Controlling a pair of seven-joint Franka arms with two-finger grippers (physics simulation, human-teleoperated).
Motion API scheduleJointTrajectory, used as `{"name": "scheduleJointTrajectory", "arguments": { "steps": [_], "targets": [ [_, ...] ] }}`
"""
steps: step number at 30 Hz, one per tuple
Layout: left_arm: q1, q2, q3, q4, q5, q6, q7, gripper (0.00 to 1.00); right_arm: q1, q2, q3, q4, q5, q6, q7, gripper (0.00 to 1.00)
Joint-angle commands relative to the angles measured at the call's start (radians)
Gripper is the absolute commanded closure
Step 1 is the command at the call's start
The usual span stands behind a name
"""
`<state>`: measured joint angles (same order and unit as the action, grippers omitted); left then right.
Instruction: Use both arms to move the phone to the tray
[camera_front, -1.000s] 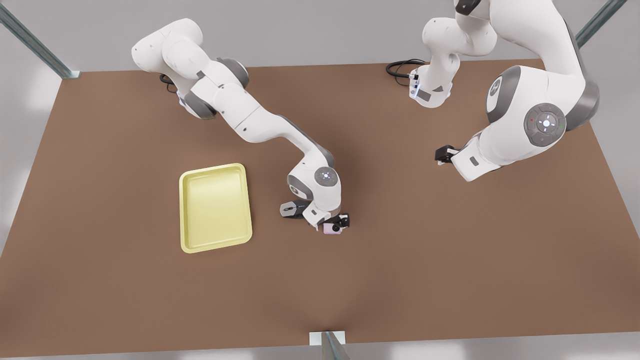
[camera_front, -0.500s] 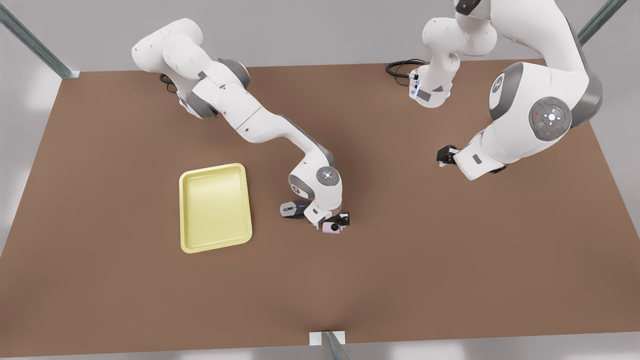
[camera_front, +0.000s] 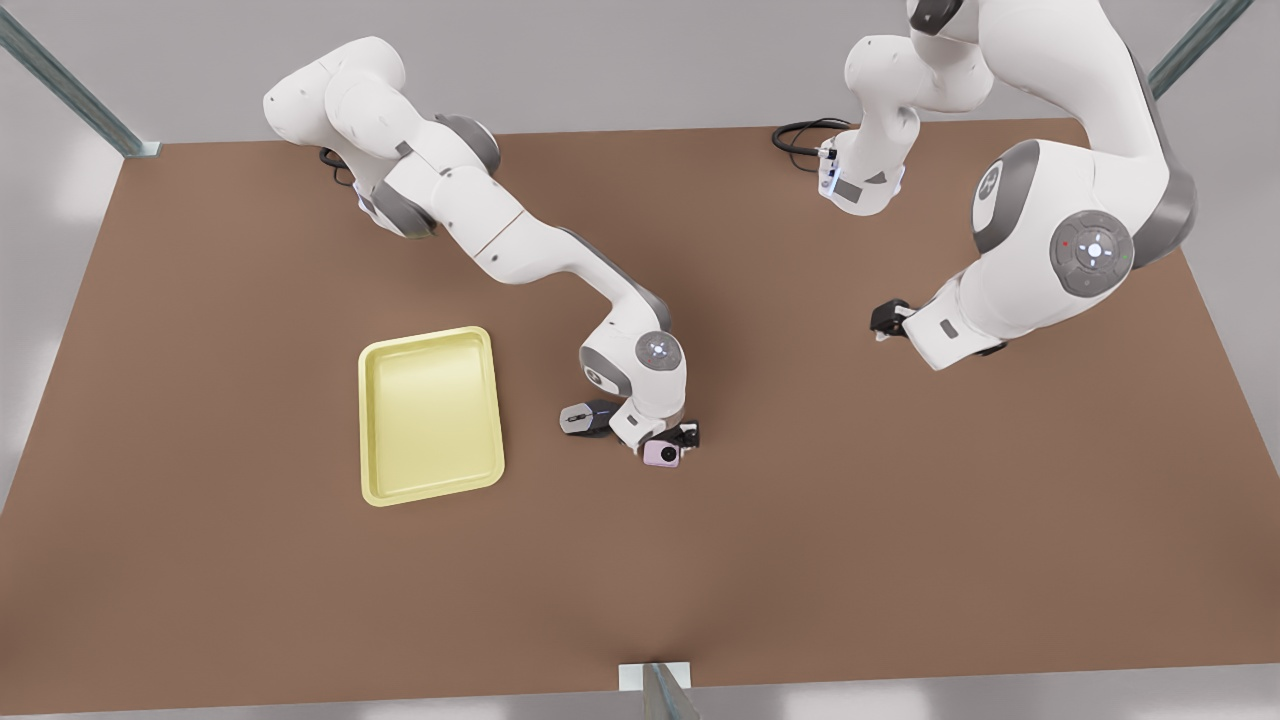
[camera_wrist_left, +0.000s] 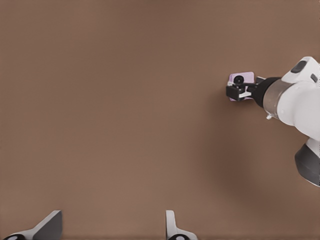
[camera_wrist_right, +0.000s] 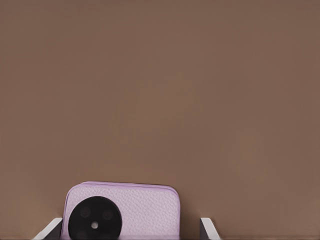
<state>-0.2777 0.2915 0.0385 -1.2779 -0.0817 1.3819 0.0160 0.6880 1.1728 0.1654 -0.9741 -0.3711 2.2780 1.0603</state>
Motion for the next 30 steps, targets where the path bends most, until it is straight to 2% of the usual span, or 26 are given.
{"name": "scheduleJointTrajectory", "arguments": {
  "steps": [1,9,10,13,20,23,26,27,28,29,30],
  "targets": [
    [0.0,-0.002,0.001,0.002,0.0,0.0,0.012,0.0,0.001,0.001,0.0,0.0,0.003,0.005,-0.008,0.04],
    [0.002,0.005,0.003,0.002,0.003,0.002,0.01,0.0,0.001,-0.002,0.002,0.003,0.004,-0.003,-0.01,0.09],
    [0.003,0.006,0.003,0.002,0.003,0.002,0.01,0.0,0.001,-0.002,0.002,0.003,0.003,-0.003,-0.01,0.14],
    [0.003,0.006,0.003,0.002,0.002,0.002,0.01,0.0,0.001,-0.002,0.002,0.003,0.003,-0.005,-0.01,0.22],
    [0.006,0.012,0.004,0.002,0.003,0.006,0.01,0.0,-0.01,-0.055,0.022,0.006,0.004,-0.057,-0.028,0.23],
    [0.005,0.012,0.004,0.003,0.003,0.009,0.01,0.0,-0.091,-0.134,0.023,-0.009,0.057,-0.112,-0.149,0.25],
    [0.006,0.005,0.003,0.005,0.002,0.008,0.009,0.0,-0.307,-0.306,0.025,-0.25,0.126,-0.083,-0.422,0.24],
    [0.005,-0.002,0.003,0.006,0.0,0.006,0.005,0.0,-0.421,-0.378,0.086,-0.373,0.127,-0.063,-0.528,0.24],
    [0.005,-0.002,0.001,0.006,0.0,0.006,0.006,0.0,-0.528,-0.482,0.131,-0.566,0.126,0.009,-0.621,0.24],
    [0.005,-0.002,0.001,0.006,-0.001,0.0,-0.001,0.0,-0.581,-0.553,0.131,-0.678,0.126,0.046,-0.721,0.23],
    [0.005,-0.002,0.001,0.006,-0.003,-0.001,-0.002,0.0,-0.648,-0.648,0.132,-0.879,0.124,0.179,-0.787,0.21]
  ]
}}
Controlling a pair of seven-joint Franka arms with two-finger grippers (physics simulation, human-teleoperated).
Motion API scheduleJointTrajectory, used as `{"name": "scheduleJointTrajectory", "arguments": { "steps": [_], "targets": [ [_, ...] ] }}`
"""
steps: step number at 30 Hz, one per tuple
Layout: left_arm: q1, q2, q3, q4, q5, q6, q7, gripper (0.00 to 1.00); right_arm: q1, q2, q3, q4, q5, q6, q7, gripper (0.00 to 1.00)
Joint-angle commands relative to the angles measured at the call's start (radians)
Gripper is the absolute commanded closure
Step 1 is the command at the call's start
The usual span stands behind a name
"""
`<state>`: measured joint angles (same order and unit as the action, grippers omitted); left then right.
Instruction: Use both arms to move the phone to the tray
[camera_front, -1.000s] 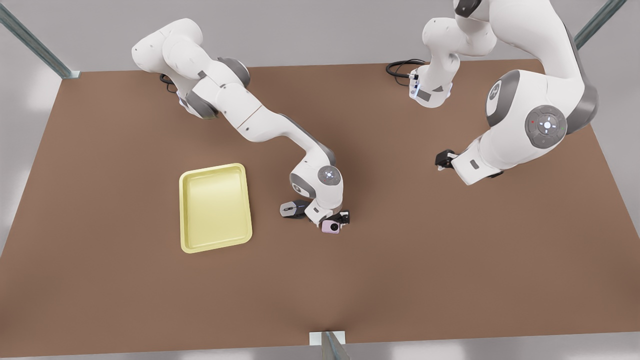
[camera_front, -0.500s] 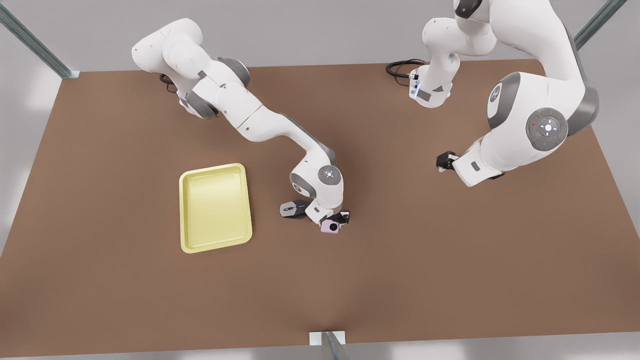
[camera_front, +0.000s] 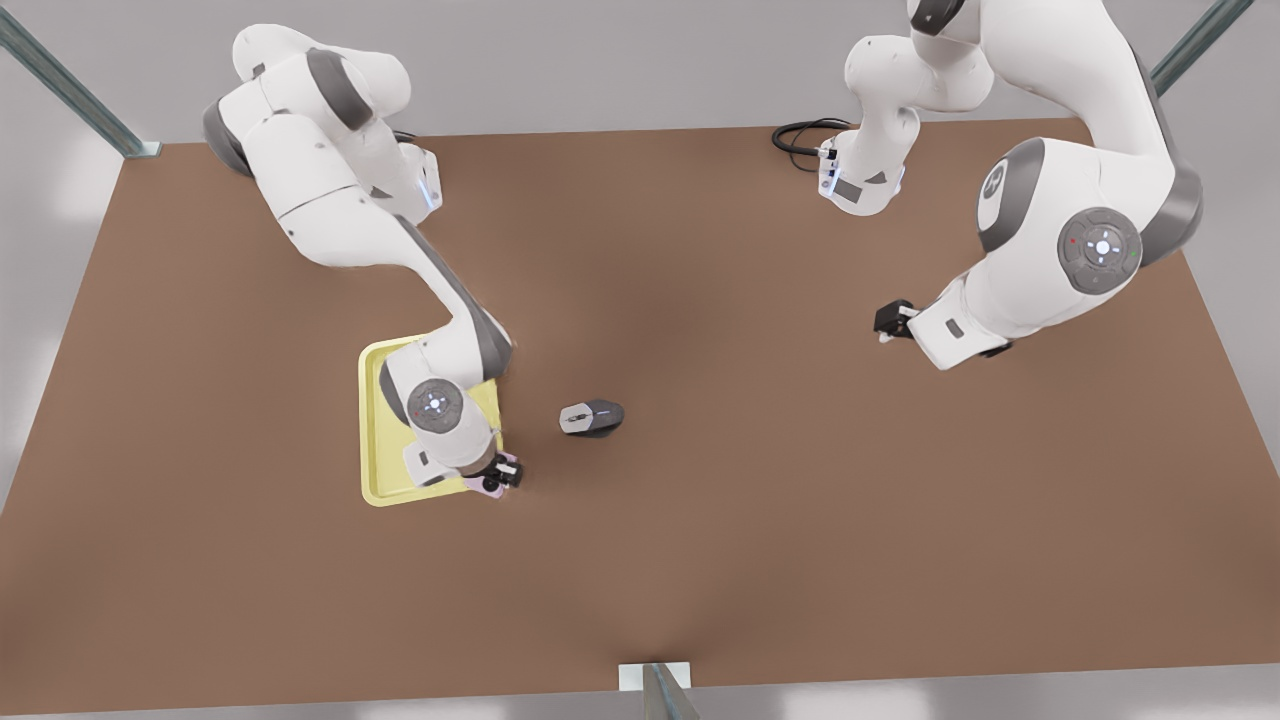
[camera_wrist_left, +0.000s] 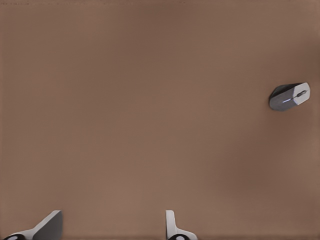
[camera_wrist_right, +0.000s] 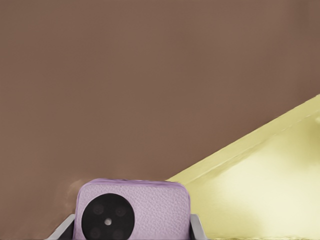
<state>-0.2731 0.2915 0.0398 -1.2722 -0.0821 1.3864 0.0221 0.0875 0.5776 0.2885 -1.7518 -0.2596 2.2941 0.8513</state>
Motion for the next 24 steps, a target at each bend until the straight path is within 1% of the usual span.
{"name": "scheduleJointTrajectory", "arguments": {
  "steps": [1,3,4,6,7,8,10,11,12,14,16,18,19,20,21,22,23,24],
  "targets": [
    [0.0,0.0,0.0,0.001,-0.004,-0.004,-0.01,0.0,-0.086,-0.133,0.009,-0.235,0.013,0.239,-0.644,0.22],
    [0.0,0.0,0.0,-0.001,-0.007,-0.006,-0.008,0.0,-0.091,-0.248,0.009,-0.409,0.014,0.3,-0.652,0.22],
    [0.0,0.0,0.0,0.001,-0.007,-0.007,-0.008,0.0,-0.087,-0.254,0.009,-0.442,0.013,0.321,-0.65,0.22],
    [0.0,0.0,-0.001,-0.001,-0.005,-0.007,-0.011,0.0,-0.078,-0.233,0.009,-0.463,0.014,0.327,-0.646,0.22],
    [0.0,0.001,0.0,-0.001,-0.004,-0.009,-0.011,0.0,-0.08,-0.188,0.009,-0.477,0.014,0.378,-0.643,0.2],
    [0.0,0.001,0.0,-0.001,-0.004,-0.007,-0.011,0.0,-0.083,-0.156,0.008,-0.48,0.013,0.412,-0.641,0.2],
    [0.0,-0.002,0.0,0.001,-0.001,-0.009,-0.011,0.0,-0.092,-0.114,0.0,-0.475,0.005,0.43,-0.646,0.2],
    [0.0,-0.003,-0.001,0.001,-0.001,-0.009,-0.011,0.0,-0.094,-0.098,-0.005,-0.474,0.003,0.45,-0.649,0.18],
    [0.0,-0.008,-0.001,0.001,-0.001,-0.01,-0.011,0.0,-0.092,-0.087,-0.026,-0.477,-0.01,0.475,-0.65,0.0],
    [0.0,-0.011,-0.001,-0.001,0.004,-0.01,-0.011,0.0,-0.087,-0.099,-0.026,-0.477,-0.01,0.464,-0.644,0.0],
    [0.0,-0.014,-0.001,0.001,0.005,-0.02,-0.011,0.0,-0.086,-0.139,-0.025,-0.475,-0.01,0.403,-0.643,0.0],
    [0.0,-0.018,-0.003,0.001,0.007,-0.021,-0.011,0.0,-0.081,-0.217,-0.015,-0.456,-0.006,0.262,-0.64,0.0],
    [0.0,-0.02,-0.003,-0.001,0.007,-0.023,-0.011,0.0,-0.084,-0.242,-0.014,-0.339,0.0,0.112,-0.641,0.0],
    [0.0,-0.022,-0.001,-0.001,0.009,-0.047,-0.011,0.0,-0.086,-0.24,-0.011,-0.132,0.011,-0.112,-0.656,0.0],
    [0.0,-0.022,0.0,0.001,0.019,-0.078,-0.01,0.0,-0.089,-0.24,-0.012,0.104,0.12,-0.376,-0.713,0.0],
    [0.0,-0.022,-0.001,0.001,0.056,-0.078,-0.011,0.0,-0.097,-0.263,-0.025,0.282,0.145,-0.614,-0.744,0.0],
    [0.0,-0.017,0.0,0.001,0.071,-0.079,-0.014,0.0,-0.138,-0.34,-0.028,0.278,0.145,-0.671,-0.756,0.0],
    [0.0,-0.018,-0.001,0.001,0.084,-0.099,-0.016,0.0,-0.17,-0.375,-0.041,0.285,0.151,-0.745,-0.892,0.0]
  ]
}}
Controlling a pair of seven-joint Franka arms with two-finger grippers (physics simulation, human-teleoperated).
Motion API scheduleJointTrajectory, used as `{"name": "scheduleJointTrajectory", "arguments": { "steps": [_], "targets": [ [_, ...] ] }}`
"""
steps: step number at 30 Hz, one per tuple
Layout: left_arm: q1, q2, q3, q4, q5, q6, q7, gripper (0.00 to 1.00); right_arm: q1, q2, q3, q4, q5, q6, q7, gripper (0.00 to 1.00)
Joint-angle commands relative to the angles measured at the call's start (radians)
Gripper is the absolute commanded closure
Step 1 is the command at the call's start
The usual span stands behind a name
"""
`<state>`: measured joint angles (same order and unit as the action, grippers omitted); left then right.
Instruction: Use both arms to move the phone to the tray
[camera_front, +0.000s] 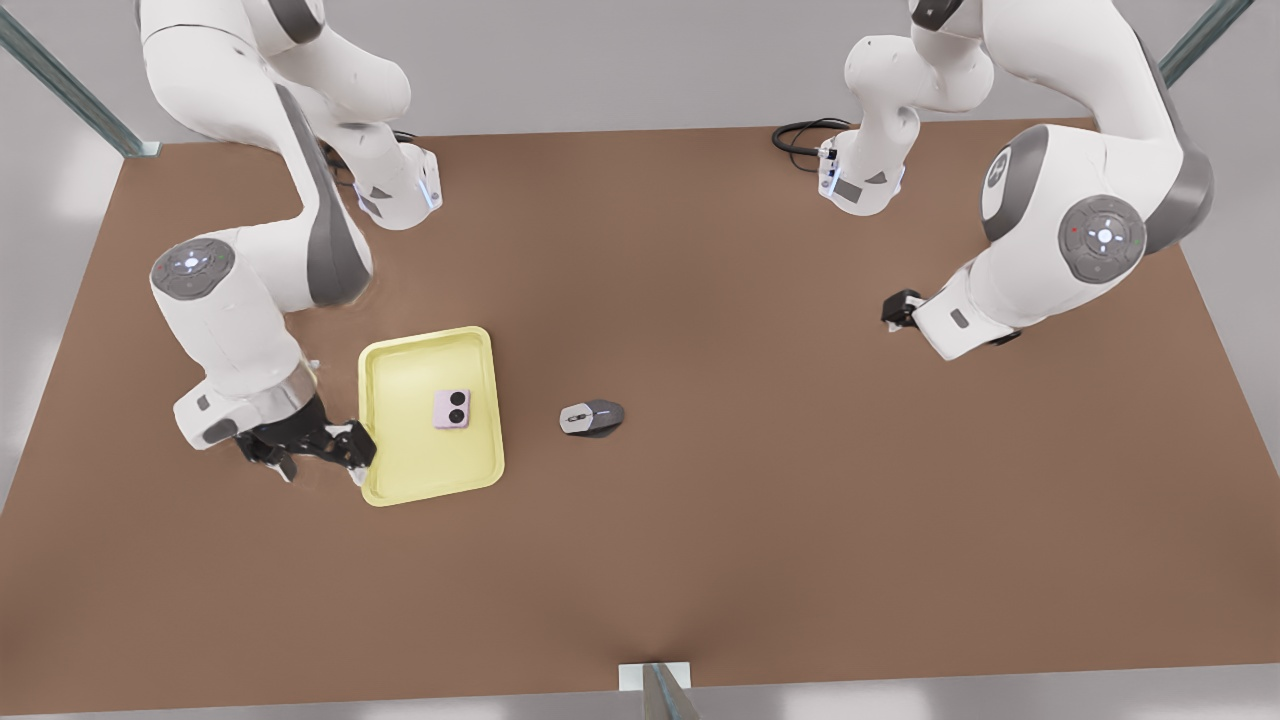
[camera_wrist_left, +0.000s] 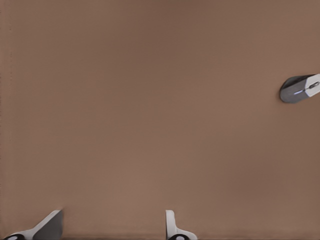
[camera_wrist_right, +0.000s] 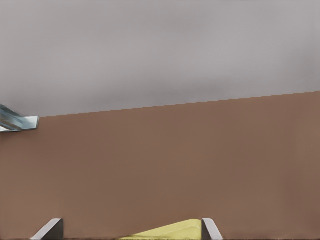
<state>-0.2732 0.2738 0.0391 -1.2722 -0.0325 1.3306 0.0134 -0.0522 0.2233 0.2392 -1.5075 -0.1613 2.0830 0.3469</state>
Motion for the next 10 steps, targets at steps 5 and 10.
{"name": "scheduleJointTrajectory", "arguments": {
  "steps": [5,10],
  "targets": [
    [0.0,-0.067,-0.001,-0.078,0.074,-0.011,-0.006,0.0,0.057,-0.134,-0.162,-0.075,0.132,-0.502,-0.33,0.0],
    [0.0,-0.054,-0.001,-0.076,0.074,-0.037,-0.006,0.0,0.026,-0.251,-0.132,-0.275,0.135,-0.33,-0.348,0.0]
  ]
}}
